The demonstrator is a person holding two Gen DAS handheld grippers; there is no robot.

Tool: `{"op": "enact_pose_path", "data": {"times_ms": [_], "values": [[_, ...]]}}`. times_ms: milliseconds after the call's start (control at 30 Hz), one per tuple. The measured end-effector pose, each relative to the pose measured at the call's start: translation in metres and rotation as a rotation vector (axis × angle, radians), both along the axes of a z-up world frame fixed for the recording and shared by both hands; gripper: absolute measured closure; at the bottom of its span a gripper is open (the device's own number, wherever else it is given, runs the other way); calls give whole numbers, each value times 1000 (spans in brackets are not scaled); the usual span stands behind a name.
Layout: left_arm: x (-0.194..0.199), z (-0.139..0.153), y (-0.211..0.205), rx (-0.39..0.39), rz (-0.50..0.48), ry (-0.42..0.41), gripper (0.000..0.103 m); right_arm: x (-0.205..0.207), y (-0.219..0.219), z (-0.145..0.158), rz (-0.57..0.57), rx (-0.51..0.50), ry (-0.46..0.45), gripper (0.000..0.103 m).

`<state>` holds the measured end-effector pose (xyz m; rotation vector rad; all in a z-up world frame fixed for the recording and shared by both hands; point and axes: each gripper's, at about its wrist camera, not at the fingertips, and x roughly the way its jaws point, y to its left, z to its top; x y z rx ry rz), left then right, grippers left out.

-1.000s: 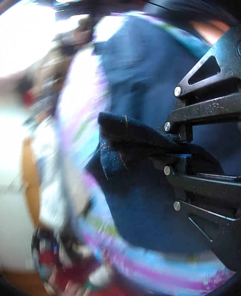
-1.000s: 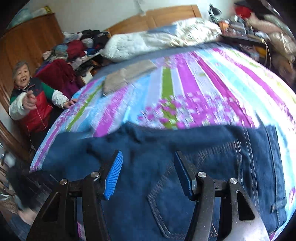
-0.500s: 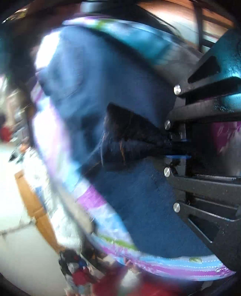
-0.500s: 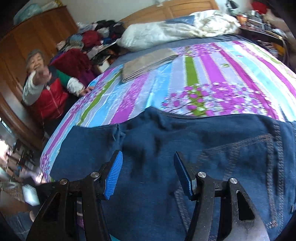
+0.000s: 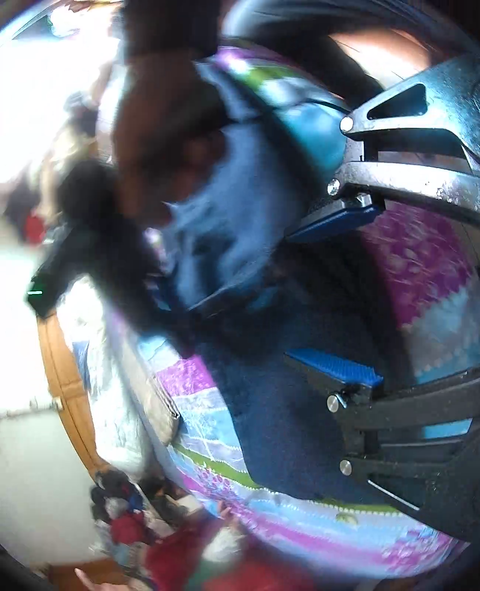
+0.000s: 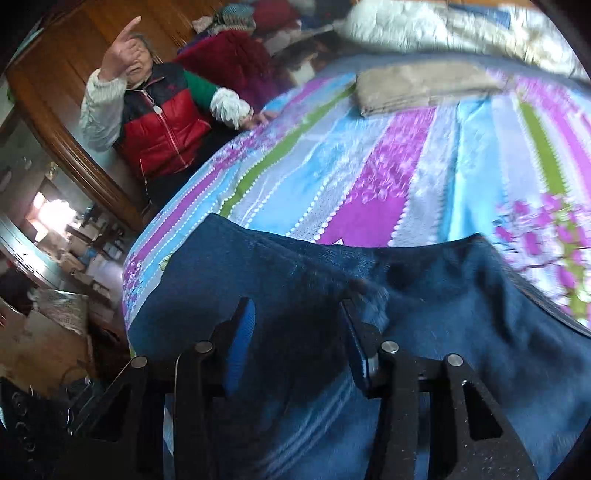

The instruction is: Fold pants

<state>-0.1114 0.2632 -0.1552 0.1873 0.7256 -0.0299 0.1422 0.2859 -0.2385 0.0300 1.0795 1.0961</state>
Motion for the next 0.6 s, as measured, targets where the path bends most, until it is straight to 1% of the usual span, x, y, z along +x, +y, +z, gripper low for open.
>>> {"op": "enact_pose_path", "data": {"times_ms": [33, 67, 100, 133, 200, 233, 267, 300, 333, 367, 433, 467, 500, 533, 567, 600], "values": [[6, 0, 0, -28, 5, -2, 43, 8, 4, -9, -7, -21, 22, 56], [10, -2, 0, -50, 9, -4, 43, 15, 6, -17, -10, -35, 41, 58], [18, -7, 2, -87, 12, 8, 43, 18, 6, -21, -8, -33, 55, 62], [27, -16, 4, -142, 9, 49, 43, 21, 6, -24, -10, -28, 62, 63], [33, -33, 2, -226, -42, 158, 45, 25, 6, -22, -13, -27, 72, 63], [31, -43, -4, -240, -76, 201, 45, 24, 5, -20, -15, -29, 68, 63], [25, -45, -8, -211, -82, 186, 45, 22, 5, -18, -15, -30, 60, 63], [20, -45, -10, -207, -90, 171, 45, 20, 4, -15, -16, -29, 51, 61], [18, -44, -9, -223, -90, 176, 45, 15, 2, -8, -17, -18, 31, 61], [16, -40, -4, -257, -82, 178, 45, 13, -1, -2, -12, 4, 21, 61], [12, -35, -1, -267, -69, 163, 44, 4, -6, 6, 15, 49, 2, 61], [11, -35, 1, -261, -59, 161, 44, 3, -4, 1, 19, 29, -15, 61], [11, -39, 1, -262, -58, 181, 44, 7, 0, -11, 4, -41, -13, 63], [11, -41, 1, -258, -59, 184, 44, 13, 2, -28, -3, -87, 35, 69], [9, -41, 2, -255, -60, 181, 44, 15, 1, -29, -17, -72, 47, 76], [8, -39, 4, -260, -54, 186, 44, 15, 2, -24, -22, -81, 43, 75]]}}
